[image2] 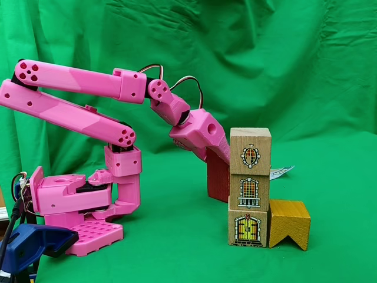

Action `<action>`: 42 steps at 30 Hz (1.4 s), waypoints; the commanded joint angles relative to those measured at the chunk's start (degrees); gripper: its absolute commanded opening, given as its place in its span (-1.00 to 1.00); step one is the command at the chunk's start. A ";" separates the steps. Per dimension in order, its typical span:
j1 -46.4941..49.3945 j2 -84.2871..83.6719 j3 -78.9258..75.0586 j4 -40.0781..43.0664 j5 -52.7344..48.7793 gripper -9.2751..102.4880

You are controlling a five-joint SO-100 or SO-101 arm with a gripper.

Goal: Grasp some building blocks and build the house on the picture.

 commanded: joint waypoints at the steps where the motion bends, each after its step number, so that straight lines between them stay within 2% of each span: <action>1: 0.26 1.14 -2.46 -0.97 -0.09 -0.41; 31: 0.18 6.86 -2.99 -1.32 -0.53 -0.41; 42: 0.35 7.82 -2.81 -11.07 -0.18 -0.41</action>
